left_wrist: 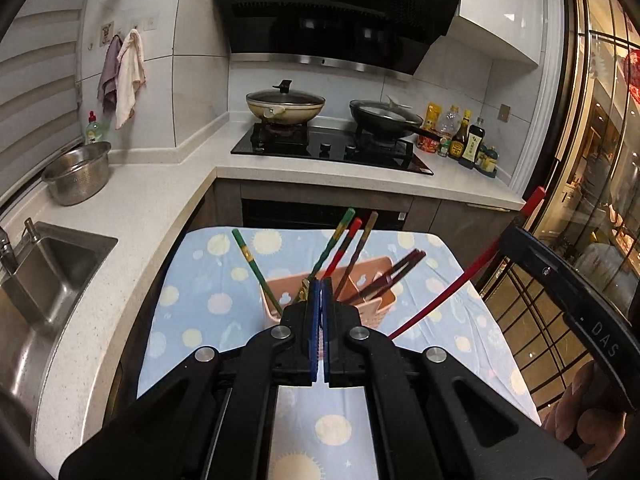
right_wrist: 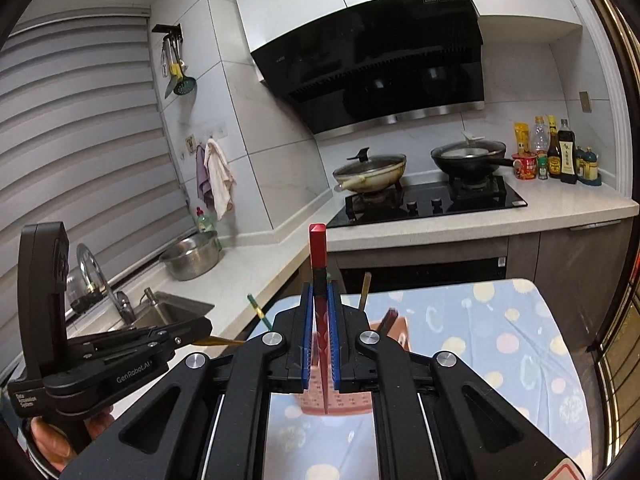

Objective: Organize utensils
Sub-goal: 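Carry the gold spoon and red chopstick over the pink holder with both tools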

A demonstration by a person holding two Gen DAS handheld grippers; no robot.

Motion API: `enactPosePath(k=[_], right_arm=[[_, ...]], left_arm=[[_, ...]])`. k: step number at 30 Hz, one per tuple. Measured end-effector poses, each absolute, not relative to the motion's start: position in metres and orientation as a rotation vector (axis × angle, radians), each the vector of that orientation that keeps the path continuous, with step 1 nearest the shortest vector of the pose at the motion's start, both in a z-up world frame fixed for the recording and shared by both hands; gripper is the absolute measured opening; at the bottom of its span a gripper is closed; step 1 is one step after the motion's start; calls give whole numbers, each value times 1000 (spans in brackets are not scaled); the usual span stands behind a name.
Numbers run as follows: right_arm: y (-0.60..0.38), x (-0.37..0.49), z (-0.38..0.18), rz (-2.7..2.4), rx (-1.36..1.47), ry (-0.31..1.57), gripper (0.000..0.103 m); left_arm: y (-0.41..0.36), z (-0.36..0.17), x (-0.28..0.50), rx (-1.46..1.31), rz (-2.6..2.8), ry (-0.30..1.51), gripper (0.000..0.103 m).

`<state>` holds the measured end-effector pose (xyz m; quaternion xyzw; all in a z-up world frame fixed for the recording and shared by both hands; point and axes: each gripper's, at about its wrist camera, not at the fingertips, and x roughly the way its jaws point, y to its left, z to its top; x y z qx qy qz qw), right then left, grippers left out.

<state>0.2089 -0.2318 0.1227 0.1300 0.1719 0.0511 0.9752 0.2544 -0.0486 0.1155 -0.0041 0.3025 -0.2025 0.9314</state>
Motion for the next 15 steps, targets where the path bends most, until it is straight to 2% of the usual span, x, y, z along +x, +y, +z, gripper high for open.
enactPosePath(k=[7, 15], right_arm=[[-242, 244, 157, 76, 254, 265, 7], [-244, 283, 161, 57, 248, 254, 7]], left_arm=[[-57, 134, 282, -12, -412, 589, 0], [-65, 126, 306, -24, -416, 626, 1]])
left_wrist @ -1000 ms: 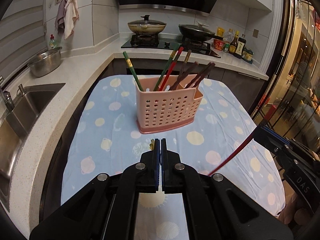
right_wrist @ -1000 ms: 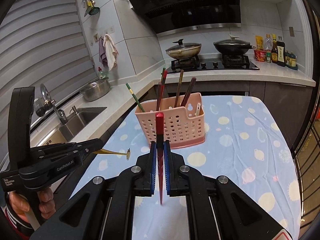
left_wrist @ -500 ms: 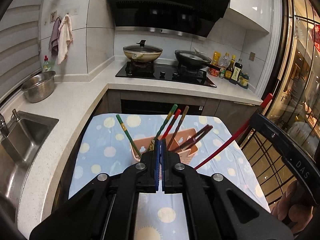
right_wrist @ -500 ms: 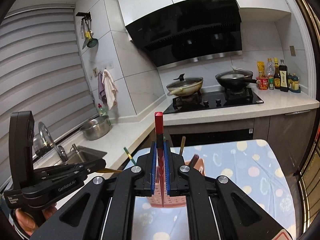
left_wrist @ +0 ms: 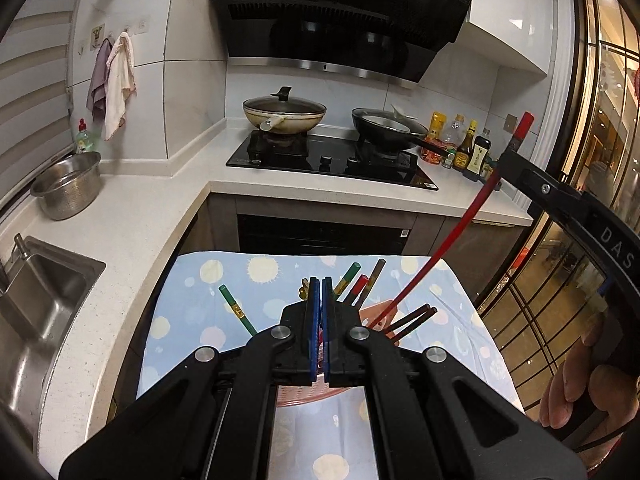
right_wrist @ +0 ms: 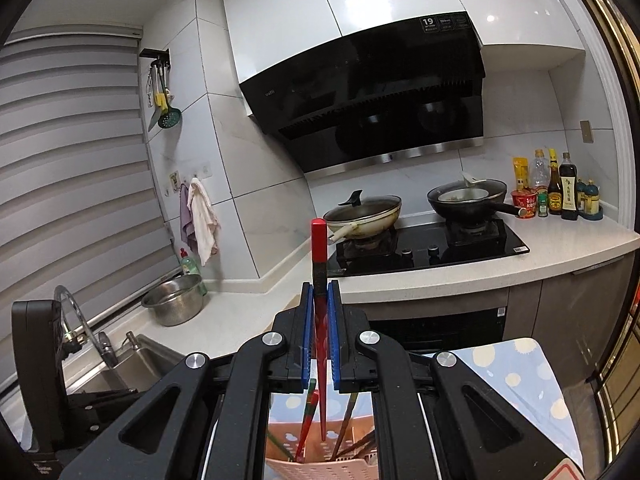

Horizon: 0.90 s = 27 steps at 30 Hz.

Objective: Organize utensils
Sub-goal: 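Carry the gold spoon and red chopstick over the pink holder with both tools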

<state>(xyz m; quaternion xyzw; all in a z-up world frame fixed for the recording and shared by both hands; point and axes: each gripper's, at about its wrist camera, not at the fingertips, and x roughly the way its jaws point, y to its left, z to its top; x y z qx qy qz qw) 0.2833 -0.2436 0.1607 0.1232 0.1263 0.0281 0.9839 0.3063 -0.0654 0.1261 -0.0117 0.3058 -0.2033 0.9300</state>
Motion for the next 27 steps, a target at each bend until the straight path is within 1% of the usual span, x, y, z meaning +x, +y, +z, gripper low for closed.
enactPosePath(k=[15, 27], right_arm=[[-232, 321, 110, 64, 242, 375, 7], [-228, 322, 97, 64, 244, 405, 7]], left_arm=[[-57, 84, 337, -119, -440, 767, 1], [-47, 77, 325, -117, -431, 776, 1]])
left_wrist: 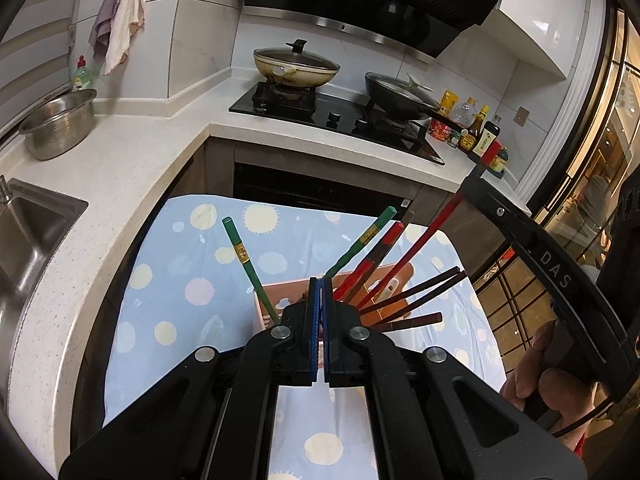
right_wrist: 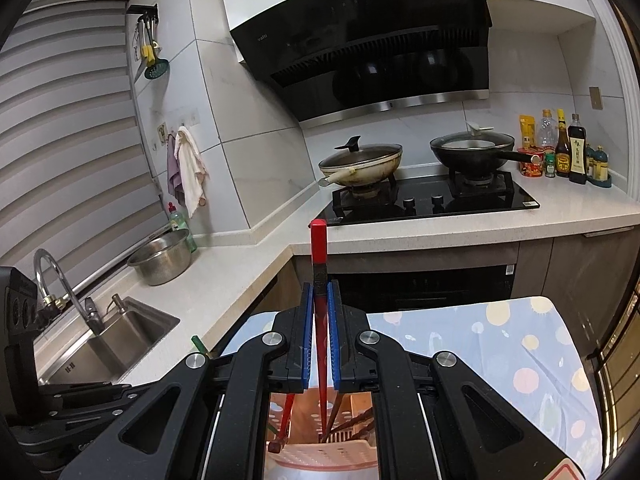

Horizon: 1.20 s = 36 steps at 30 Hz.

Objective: Organize utensils
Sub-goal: 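Carry the gold spoon and red chopstick over the pink holder with both tools, then lower both utensils into the pink holder and open both tools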

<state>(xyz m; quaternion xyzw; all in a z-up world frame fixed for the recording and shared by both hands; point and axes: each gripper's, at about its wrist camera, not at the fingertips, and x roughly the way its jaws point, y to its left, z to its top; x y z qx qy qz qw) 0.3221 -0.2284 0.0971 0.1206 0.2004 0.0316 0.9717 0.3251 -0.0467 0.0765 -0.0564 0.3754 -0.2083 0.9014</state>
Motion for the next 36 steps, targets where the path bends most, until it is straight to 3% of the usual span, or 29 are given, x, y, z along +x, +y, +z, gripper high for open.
enactPosePath(k=[10, 13, 15, 17, 26, 29, 36], right_arm=[[-227, 328, 93, 57, 240, 426, 7], [-229, 328, 93, 49, 244, 421, 10], [-228, 329, 93, 43, 245, 421, 19], [-228, 327, 93, 37, 243, 416, 27], [-228, 319, 95, 37, 234, 403, 40], [-228, 314, 95, 35, 231, 403, 47], [-233, 297, 93, 16, 224, 420, 49]], left_arm=[[-50, 71, 326, -73, -365, 772, 1], [-51, 71, 328, -63, -336, 773, 14], [-51, 71, 327, -57, -316, 762, 35], [-52, 72, 326, -40, -298, 748, 40], [-56, 75, 323, -11, -279, 730, 53], [-58, 76, 321, -3, -279, 726, 54], [-59, 78, 315, 12, -269, 715, 55]])
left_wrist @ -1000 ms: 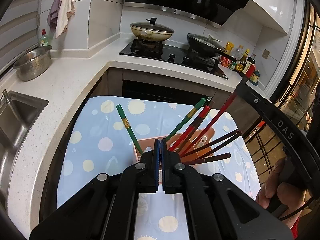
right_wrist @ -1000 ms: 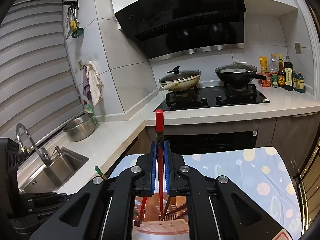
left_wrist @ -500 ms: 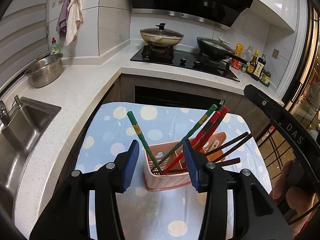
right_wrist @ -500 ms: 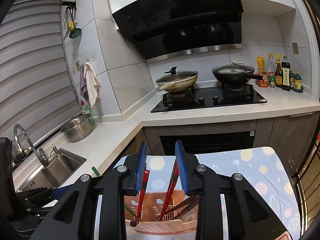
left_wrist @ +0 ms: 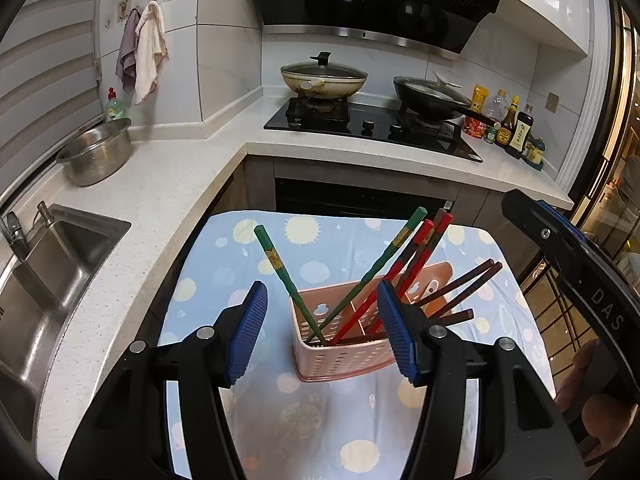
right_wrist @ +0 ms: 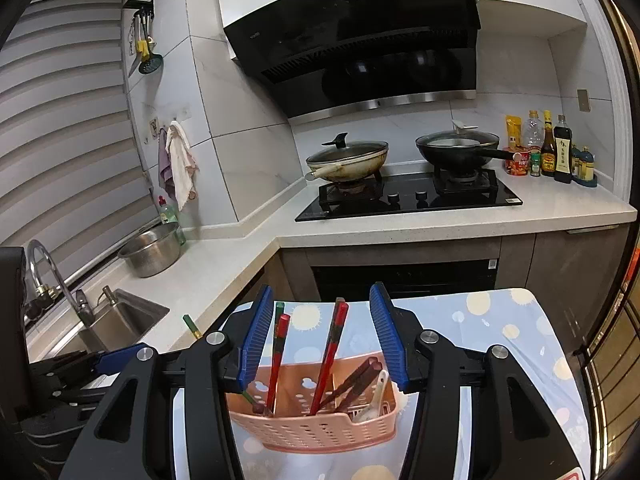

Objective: Organize utensils

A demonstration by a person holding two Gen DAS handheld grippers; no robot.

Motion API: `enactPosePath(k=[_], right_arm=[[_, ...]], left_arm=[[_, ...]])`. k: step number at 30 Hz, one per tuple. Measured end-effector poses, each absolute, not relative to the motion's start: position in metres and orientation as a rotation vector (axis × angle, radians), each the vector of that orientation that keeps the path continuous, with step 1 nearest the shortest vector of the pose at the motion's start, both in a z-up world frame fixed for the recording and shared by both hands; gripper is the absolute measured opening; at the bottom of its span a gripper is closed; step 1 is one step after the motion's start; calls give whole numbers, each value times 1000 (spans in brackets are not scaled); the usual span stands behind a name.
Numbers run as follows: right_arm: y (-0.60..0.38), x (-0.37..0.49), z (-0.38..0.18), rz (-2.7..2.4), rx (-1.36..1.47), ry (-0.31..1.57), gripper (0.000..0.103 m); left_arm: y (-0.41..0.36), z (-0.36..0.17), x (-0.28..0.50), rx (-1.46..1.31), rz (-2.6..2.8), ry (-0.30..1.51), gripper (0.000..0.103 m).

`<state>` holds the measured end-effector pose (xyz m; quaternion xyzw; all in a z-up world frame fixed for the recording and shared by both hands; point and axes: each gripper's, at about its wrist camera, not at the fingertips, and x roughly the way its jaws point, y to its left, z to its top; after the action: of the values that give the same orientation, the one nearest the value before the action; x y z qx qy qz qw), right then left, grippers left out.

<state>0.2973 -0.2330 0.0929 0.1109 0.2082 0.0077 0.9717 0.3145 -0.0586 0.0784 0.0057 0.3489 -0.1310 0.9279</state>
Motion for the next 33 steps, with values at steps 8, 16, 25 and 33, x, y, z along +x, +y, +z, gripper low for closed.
enactPosePath(k=[8, 16, 25, 33], right_arm=[[-235, 270, 85, 0, 197, 469, 53], [-227, 239, 72, -4, 142, 510, 58], [-223, 223, 63, -2, 153, 531, 72], [-225, 212, 55, -10, 169, 538, 84]], left_arm=[[-60, 79, 296, 38, -243, 687, 68], [-58, 72, 276, 64, -202, 682, 82], [-60, 64, 262, 78, -171, 687, 93], [-59, 57, 256, 85, -153, 697, 96]])
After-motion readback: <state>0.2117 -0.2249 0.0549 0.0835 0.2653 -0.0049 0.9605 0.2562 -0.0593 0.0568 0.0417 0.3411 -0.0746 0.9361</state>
